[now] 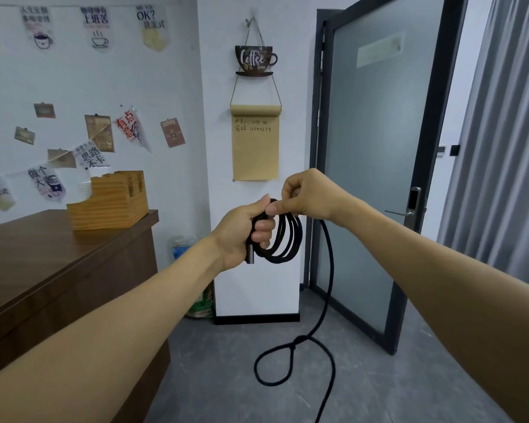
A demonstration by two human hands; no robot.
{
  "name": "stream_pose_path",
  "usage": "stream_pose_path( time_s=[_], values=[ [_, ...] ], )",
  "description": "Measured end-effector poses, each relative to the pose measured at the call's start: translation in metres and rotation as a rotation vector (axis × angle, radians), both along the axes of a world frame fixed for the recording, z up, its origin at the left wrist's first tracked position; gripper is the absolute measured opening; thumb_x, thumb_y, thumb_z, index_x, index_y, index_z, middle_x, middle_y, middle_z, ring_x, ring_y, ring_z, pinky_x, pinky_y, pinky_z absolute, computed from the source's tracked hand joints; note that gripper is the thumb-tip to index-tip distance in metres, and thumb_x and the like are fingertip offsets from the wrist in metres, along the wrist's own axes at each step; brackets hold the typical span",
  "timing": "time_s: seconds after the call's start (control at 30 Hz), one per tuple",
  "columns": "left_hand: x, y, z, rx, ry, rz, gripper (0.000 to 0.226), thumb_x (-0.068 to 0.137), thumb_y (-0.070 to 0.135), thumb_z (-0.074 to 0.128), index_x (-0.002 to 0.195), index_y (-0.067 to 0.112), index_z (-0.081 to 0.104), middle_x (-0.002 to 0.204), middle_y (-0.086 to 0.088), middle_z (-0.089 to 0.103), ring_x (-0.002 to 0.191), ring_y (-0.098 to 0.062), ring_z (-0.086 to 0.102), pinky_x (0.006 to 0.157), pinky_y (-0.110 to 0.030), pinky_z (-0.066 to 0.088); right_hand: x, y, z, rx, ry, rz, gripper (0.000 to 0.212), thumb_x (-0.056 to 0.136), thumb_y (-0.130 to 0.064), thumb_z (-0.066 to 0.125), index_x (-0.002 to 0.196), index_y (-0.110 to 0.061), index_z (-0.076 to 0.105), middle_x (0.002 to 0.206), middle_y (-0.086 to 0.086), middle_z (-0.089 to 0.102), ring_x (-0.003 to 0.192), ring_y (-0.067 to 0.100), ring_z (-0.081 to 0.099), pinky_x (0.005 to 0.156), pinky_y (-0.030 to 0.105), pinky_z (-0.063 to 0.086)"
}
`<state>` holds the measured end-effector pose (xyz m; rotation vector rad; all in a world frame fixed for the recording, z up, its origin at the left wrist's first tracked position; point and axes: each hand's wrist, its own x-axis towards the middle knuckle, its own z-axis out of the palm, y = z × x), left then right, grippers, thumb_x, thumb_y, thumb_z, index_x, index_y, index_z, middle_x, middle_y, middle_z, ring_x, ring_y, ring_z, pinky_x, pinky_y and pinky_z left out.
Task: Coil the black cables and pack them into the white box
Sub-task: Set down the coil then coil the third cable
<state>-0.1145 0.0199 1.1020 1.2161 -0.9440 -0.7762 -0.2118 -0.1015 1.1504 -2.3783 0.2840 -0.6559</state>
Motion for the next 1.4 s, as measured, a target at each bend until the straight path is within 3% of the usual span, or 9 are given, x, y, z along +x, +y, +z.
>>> stream_pose_path(
  time_s=[0.13, 0.2, 0.3, 0.43, 0.57, 0.63, 0.83, 1.17, 1.4],
  values=[
    [0.000, 0.006, -0.001, 0.000, -0.137, 0.036, 0.029, 0.094, 0.028, 0.054, 0.067, 0.022, 0.063, 0.047, 0.011, 0.021, 0.038, -0.004, 0.017, 0.041, -0.016, 0.023, -0.004, -0.009, -0.005, 0.069, 0.025, 0.004, 0.032, 0.072, -0.029, 0.080, 0.066, -0.009, 0.055, 0.036, -0.012, 0.041, 0.042, 0.007, 0.034, 0.046, 0.020, 0.029],
    [0.000, 0.007, -0.002, -0.026, -0.159, 0.086, 0.020, 0.093, 0.025, 0.056, 0.076, 0.014, 0.056, 0.046, 0.011, 0.022, 0.037, -0.004, 0.017, 0.038, -0.016, 0.023, -0.006, -0.015, -0.010, 0.124, 0.007, 0.004, 0.033, 0.071, -0.033, 0.080, 0.074, -0.007, 0.060, 0.041, -0.012, 0.042, 0.047, 0.009, 0.035, 0.049, 0.022, 0.029],
    [0.001, 0.005, -0.003, -0.079, -0.083, 0.139, 0.030, 0.094, 0.021, 0.056, 0.067, 0.019, 0.042, 0.045, 0.011, 0.021, 0.036, -0.004, 0.016, 0.037, -0.016, 0.020, -0.007, -0.014, -0.017, 0.143, -0.012, 0.038, 0.036, 0.072, -0.036, 0.079, 0.087, -0.007, 0.062, 0.059, -0.003, 0.050, 0.051, 0.007, 0.041, 0.055, 0.024, 0.032],
    [0.002, 0.003, -0.003, -0.201, 0.063, 0.146, 0.033, 0.094, 0.020, 0.055, 0.066, 0.020, 0.037, 0.044, 0.011, 0.021, 0.035, -0.004, 0.017, 0.036, -0.016, 0.019, -0.002, -0.001, -0.035, -0.040, 0.116, 0.009, 0.045, 0.078, -0.044, 0.071, 0.101, -0.009, 0.057, 0.074, 0.001, 0.049, 0.064, 0.013, 0.044, 0.060, 0.025, 0.037],
    [0.006, 0.005, -0.006, -0.237, 0.128, 0.116, 0.037, 0.093, 0.023, 0.054, 0.064, 0.021, 0.030, 0.043, 0.011, 0.020, 0.035, -0.003, 0.017, 0.037, -0.016, 0.018, 0.000, 0.009, -0.045, 0.279, 0.113, 0.054, 0.019, 0.092, -0.023, 0.056, 0.085, -0.010, 0.045, 0.065, 0.006, 0.037, 0.046, 0.013, 0.030, 0.039, 0.020, 0.025],
    [0.004, 0.005, -0.006, -0.193, 0.079, 0.119, 0.037, 0.093, 0.027, 0.054, 0.064, 0.021, 0.033, 0.044, 0.011, 0.021, 0.035, -0.004, 0.018, 0.039, -0.017, 0.021, 0.001, 0.011, -0.043, 0.307, 0.095, 0.045, 0.020, 0.095, -0.016, 0.049, 0.078, -0.013, 0.039, 0.062, 0.004, 0.031, 0.044, 0.014, 0.027, 0.037, 0.019, 0.022],
    [0.000, 0.001, -0.014, -0.142, -0.075, 0.270, 0.034, 0.094, 0.038, 0.052, 0.072, 0.017, 0.036, 0.045, 0.013, 0.025, 0.039, -0.005, 0.022, 0.041, -0.018, 0.029, 0.010, 0.017, -0.044, 0.181, 0.088, -0.086, 0.033, 0.099, -0.027, 0.044, 0.071, -0.014, 0.033, 0.057, 0.001, 0.033, 0.044, 0.015, 0.028, 0.040, 0.023, 0.026],
    [-0.002, 0.009, -0.016, -0.046, -0.026, 0.212, 0.042, 0.093, 0.039, 0.054, 0.061, 0.018, 0.034, 0.047, 0.008, 0.019, 0.039, -0.009, 0.017, 0.041, -0.019, 0.024, 0.018, 0.019, -0.049, 0.053, 0.163, -0.184, 0.030, 0.086, -0.010, 0.054, 0.063, -0.011, 0.035, 0.054, 0.004, 0.040, 0.045, 0.019, 0.038, 0.043, 0.024, 0.032],
    [0.004, 0.006, -0.016, -0.023, 0.118, 0.187, 0.054, 0.092, 0.037, 0.055, 0.047, 0.023, 0.028, 0.043, 0.008, 0.020, 0.033, -0.006, 0.017, 0.038, -0.018, 0.023, 0.018, 0.014, -0.053, 0.097, 0.194, -0.107, 0.026, 0.085, -0.011, 0.050, 0.065, -0.012, 0.035, 0.051, 0.004, 0.037, 0.043, 0.019, 0.033, 0.040, 0.023, 0.028]
  ],
)
